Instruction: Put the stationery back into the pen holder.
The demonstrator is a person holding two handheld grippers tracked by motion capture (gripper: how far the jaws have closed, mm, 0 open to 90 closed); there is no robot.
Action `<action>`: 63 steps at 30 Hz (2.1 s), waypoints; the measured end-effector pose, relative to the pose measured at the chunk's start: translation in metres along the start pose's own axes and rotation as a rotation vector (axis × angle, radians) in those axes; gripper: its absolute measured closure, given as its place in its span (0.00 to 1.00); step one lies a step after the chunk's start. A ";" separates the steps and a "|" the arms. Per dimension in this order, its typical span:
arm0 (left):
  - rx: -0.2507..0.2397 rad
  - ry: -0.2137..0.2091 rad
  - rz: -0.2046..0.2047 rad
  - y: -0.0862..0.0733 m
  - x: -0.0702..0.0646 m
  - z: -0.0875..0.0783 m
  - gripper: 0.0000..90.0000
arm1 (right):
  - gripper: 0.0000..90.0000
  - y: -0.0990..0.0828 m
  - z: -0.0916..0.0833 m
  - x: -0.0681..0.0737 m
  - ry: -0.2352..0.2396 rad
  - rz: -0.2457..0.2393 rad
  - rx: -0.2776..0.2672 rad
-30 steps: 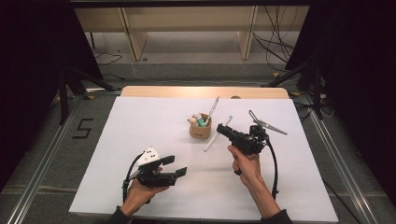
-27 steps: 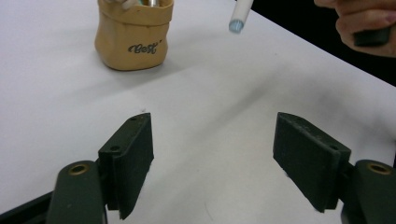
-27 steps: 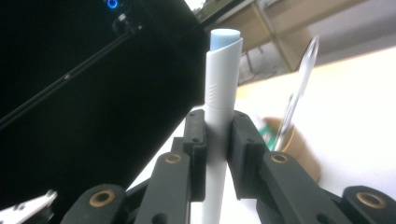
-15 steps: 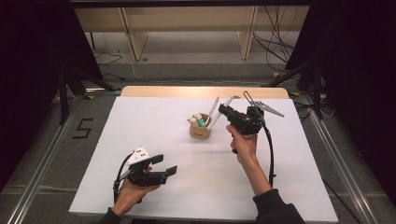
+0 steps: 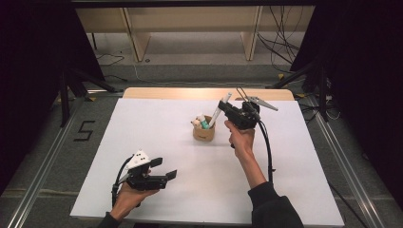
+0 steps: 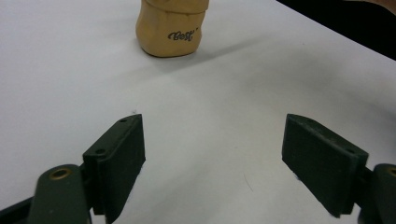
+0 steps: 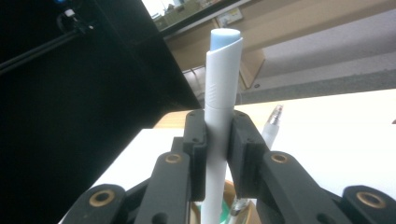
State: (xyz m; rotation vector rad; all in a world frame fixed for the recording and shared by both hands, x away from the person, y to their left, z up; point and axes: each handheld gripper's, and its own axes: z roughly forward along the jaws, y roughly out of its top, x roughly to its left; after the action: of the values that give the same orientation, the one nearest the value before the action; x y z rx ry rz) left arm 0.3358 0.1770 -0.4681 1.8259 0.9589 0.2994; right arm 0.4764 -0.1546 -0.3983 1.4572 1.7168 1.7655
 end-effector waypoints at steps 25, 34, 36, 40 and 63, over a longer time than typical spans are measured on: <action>0.020 0.000 0.000 -0.002 -0.001 0.001 0.23 | 0.88 -0.014 0.028 -0.001 -0.074 -0.087 0.092; 0.028 -0.002 0.002 -0.003 -0.002 0.003 0.23 | 0.88 -0.017 0.033 -0.004 -0.083 -0.065 0.111; 0.025 -0.003 -0.002 -0.003 -0.003 0.003 0.23 | 0.88 -0.019 0.035 -0.004 -0.089 -0.075 0.125; 0.031 -0.002 0.005 -0.003 -0.003 0.003 0.23 | 0.88 -0.026 0.041 -0.004 -0.103 -0.081 0.152; -0.005 -0.009 0.001 -0.001 -0.002 0.000 0.22 | 0.45 -0.016 0.025 0.003 -0.055 -0.083 0.143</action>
State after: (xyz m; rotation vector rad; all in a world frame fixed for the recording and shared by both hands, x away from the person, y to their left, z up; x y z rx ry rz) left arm 0.3341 0.1763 -0.4686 1.8213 0.9505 0.2943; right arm 0.4876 -0.1340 -0.4159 1.4529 1.8802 1.5756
